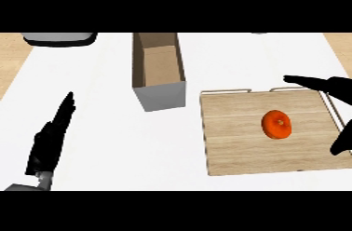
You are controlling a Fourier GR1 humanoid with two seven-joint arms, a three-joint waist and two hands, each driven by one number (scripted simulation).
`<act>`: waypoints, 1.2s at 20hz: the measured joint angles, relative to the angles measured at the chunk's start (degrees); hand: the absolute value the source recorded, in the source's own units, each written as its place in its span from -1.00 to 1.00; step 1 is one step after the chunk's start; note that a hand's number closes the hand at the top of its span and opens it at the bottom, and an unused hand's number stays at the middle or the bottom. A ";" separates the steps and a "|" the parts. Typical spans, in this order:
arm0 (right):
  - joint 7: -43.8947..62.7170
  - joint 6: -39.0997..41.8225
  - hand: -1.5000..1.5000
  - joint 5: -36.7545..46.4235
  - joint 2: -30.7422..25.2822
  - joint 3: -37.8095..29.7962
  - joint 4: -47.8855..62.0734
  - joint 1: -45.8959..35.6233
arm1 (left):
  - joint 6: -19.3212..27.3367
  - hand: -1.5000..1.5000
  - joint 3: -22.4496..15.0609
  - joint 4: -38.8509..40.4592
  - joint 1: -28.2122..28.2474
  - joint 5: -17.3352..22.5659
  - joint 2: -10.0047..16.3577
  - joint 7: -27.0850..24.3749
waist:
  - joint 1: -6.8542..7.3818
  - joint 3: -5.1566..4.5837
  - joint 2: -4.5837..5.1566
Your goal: Pick the squash from the tray and place it in the cardboard box
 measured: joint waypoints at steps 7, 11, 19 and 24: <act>2.54 0.80 -1.00 5.93 3.36 -1.57 -1.61 2.07 | -2.76 0.00 2.42 -0.71 1.48 -1.66 -1.17 -0.21 | -0.04 0.00 0.00; 1.06 1.80 -1.00 8.76 4.75 -3.37 -1.04 2.98 | -3.36 0.00 3.08 -2.46 1.53 -3.42 -2.89 1.85 | -0.03 0.01 0.01; 0.12 2.52 -1.00 13.58 8.64 -6.23 -2.29 5.00 | -5.80 0.00 5.90 -2.70 2.29 -6.14 -5.06 1.65 | -0.06 0.01 0.01; 0.06 2.26 -1.00 16.61 11.74 -7.21 -2.41 5.62 | -7.60 0.00 7.98 -1.13 0.22 -7.41 -6.41 2.04 | -0.10 0.01 0.02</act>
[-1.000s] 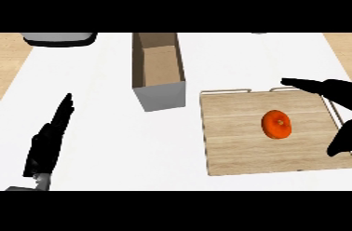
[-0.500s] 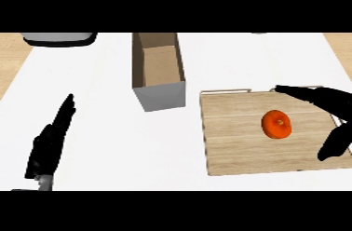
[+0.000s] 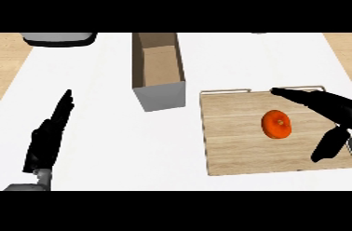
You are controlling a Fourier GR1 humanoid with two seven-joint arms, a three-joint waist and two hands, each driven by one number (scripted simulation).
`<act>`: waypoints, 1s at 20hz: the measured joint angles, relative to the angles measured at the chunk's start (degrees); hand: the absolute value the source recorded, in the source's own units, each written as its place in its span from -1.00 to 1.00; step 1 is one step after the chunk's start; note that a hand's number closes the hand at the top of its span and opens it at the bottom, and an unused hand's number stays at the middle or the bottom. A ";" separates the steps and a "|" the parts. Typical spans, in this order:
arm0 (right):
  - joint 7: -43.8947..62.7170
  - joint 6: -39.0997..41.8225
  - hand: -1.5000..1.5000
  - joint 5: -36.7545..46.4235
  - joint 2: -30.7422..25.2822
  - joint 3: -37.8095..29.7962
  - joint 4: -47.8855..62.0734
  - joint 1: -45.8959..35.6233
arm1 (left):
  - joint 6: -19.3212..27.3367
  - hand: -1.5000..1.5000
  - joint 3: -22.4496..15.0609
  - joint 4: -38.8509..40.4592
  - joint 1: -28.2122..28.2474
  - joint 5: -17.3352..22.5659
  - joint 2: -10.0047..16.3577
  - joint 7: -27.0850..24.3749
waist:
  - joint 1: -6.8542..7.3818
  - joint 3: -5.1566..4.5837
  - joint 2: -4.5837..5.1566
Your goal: Pick the squash from the tray and place it in the cardboard box
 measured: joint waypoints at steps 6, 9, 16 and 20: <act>-2.20 -0.38 -1.00 3.70 2.26 -1.01 3.37 -1.27 | -1.64 0.00 1.50 0.05 -0.09 -1.82 -1.63 0.06 | 0.10 0.00 0.04; -2.47 -1.15 -1.00 5.56 3.71 -0.88 4.19 -1.21 | -2.30 0.00 1.98 0.61 1.61 -2.49 -2.50 -1.78 | 0.13 0.00 0.03; -4.69 -1.55 -1.00 9.92 5.14 -0.65 6.42 -1.68 | -3.86 0.00 3.47 0.12 0.94 -3.80 -3.97 -1.08 | 0.10 0.00 0.02; -5.92 -1.17 1.00 10.98 6.36 -1.07 7.66 -1.30 | -4.07 0.00 3.52 -0.27 1.50 -5.12 -5.36 -1.33 | 0.09 0.00 0.01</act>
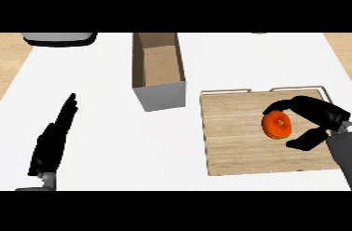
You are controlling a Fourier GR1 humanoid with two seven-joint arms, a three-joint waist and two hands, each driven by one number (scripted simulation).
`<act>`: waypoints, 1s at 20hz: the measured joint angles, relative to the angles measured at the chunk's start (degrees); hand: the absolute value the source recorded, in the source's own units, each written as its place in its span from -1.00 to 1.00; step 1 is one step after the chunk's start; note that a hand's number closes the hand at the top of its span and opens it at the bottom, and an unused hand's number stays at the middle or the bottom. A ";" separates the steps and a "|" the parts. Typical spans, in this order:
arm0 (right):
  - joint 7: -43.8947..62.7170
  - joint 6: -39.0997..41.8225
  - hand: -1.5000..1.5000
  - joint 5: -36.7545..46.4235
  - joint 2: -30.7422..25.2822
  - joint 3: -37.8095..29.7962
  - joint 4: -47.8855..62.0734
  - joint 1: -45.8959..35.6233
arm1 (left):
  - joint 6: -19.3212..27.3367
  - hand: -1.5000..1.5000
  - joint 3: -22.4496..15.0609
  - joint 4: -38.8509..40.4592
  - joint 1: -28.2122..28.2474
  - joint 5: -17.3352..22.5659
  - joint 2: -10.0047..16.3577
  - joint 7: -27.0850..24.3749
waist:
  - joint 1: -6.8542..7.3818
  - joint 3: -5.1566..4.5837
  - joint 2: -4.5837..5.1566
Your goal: Pick the squash from the tray and place it in the cardboard box
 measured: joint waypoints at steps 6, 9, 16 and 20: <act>-3.02 -10.28 1.00 3.86 1.33 -1.04 1.62 -0.52 | -1.13 0.00 1.19 -0.03 -0.33 0.06 0.08 0.06 | 0.11 -0.06 -0.03; 3.33 -13.50 1.00 5.50 4.27 -2.17 -0.05 -0.37 | -0.52 0.00 0.94 0.07 -0.83 -0.65 -0.65 0.74 | -0.24 -0.09 -0.17; 33.25 -24.64 1.00 14.36 14.50 -5.70 -4.29 4.50 | 0.13 0.00 1.88 0.03 0.18 -0.75 -0.40 1.13 | -2.39 -0.72 -1.29; 49.43 -30.70 1.00 22.74 22.48 -1.92 -10.28 6.83 | -0.22 0.00 1.86 -0.49 0.84 -0.66 -0.20 0.95 | -1.81 -0.70 -1.29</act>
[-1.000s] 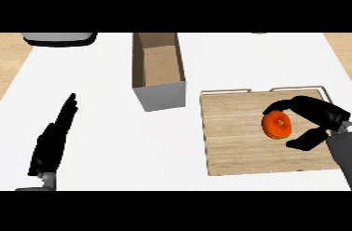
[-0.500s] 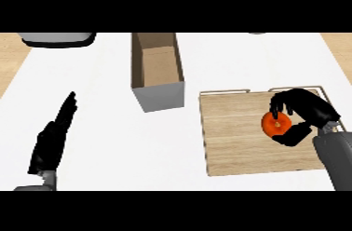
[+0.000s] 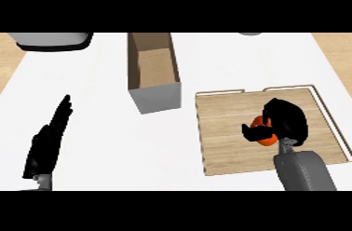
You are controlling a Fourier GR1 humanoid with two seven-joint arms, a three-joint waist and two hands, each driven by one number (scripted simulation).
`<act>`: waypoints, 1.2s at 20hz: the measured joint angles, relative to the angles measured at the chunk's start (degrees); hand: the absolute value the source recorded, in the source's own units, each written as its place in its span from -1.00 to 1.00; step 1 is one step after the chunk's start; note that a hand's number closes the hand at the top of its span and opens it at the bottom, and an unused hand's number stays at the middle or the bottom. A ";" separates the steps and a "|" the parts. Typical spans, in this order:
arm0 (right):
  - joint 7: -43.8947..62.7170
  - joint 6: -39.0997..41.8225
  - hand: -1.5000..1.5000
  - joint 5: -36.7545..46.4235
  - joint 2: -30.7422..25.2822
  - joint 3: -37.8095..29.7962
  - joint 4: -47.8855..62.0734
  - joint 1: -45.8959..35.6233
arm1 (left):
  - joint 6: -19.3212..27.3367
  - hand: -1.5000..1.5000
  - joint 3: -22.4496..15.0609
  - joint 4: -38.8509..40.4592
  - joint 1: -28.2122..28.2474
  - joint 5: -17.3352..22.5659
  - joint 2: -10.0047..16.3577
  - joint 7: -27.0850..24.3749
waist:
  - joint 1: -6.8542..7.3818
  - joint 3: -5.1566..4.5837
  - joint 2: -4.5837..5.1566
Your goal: Pick the squash from the tray and place it in the cardboard box
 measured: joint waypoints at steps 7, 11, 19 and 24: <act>23.58 0.30 1.00 9.50 5.79 14.37 -14.73 2.75 | -0.78 0.00 0.20 0.35 -1.12 0.25 -0.04 0.17 | 0.94 0.49 0.72; 26.62 -2.21 1.00 8.93 6.59 19.78 -21.39 -0.04 | -0.93 0.00 -0.24 -0.07 -1.03 -0.18 -0.26 0.38 | 1.53 0.63 0.91; 28.77 -8.48 1.00 3.79 6.99 24.66 -23.13 -14.06 | -2.14 0.00 -0.08 0.88 -1.63 0.10 -0.38 -0.74 | 2.39 0.68 1.26; 28.80 -10.79 1.00 -1.25 7.03 22.27 -15.53 -25.55 | -2.83 0.00 0.46 0.54 -1.31 0.07 -0.33 -0.96 | 2.55 0.68 1.34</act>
